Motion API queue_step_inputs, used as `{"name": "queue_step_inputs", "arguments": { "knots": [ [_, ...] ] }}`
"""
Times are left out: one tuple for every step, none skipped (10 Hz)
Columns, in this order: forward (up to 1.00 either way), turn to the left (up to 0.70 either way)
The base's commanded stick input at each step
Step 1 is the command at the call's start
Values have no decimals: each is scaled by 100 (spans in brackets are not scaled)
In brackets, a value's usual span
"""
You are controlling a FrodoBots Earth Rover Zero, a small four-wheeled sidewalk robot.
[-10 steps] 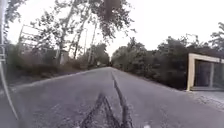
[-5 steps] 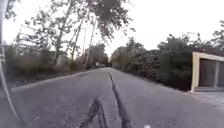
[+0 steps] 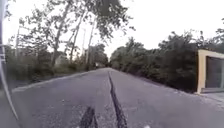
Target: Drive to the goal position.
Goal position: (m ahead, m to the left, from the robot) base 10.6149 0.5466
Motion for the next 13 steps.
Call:
{"name": "queue_step_inputs", "arguments": {
  "knots": [
    [70, 32],
    [70, 1],
    [70, 0],
    [70, 0],
    [70, 0],
    [70, 0],
    [70, 0],
    [70, 0],
    [70, 0],
    [70, 0],
    [70, 0],
    [70, 0],
    [70, 0]
  ]
}}
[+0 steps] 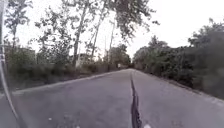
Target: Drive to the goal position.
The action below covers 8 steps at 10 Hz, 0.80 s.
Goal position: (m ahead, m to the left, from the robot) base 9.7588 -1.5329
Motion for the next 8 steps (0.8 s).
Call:
{"name": "queue_step_inputs", "arguments": {
  "knots": [
    [70, 0],
    [70, 0],
    [70, 0],
    [70, 0],
    [70, 0],
    [70, 0],
    [70, 0],
    [70, 0]
  ]
}}
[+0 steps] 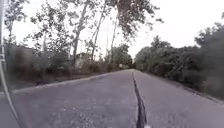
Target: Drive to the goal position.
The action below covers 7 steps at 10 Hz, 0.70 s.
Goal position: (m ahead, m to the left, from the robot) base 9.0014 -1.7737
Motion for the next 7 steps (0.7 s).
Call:
{"name": "queue_step_inputs", "arguments": {
  "knots": [
    [70, 0],
    [70, 0],
    [70, -6],
    [70, -11],
    [70, -19],
    [70, -32],
    [70, -16]
  ]
}}
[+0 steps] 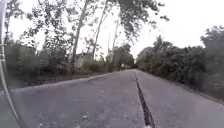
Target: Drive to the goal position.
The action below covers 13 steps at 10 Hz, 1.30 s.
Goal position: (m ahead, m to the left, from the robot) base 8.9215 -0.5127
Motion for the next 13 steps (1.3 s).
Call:
{"name": "queue_step_inputs", "arguments": {
  "knots": [
    [70, -9],
    [70, -4],
    [70, 0],
    [70, 0],
    [70, 0],
    [70, 0],
    [70, 0],
    [70, 0],
    [70, 0],
    [70, 0],
    [70, 0],
    [70, 0],
    [70, 0]
  ]
}}
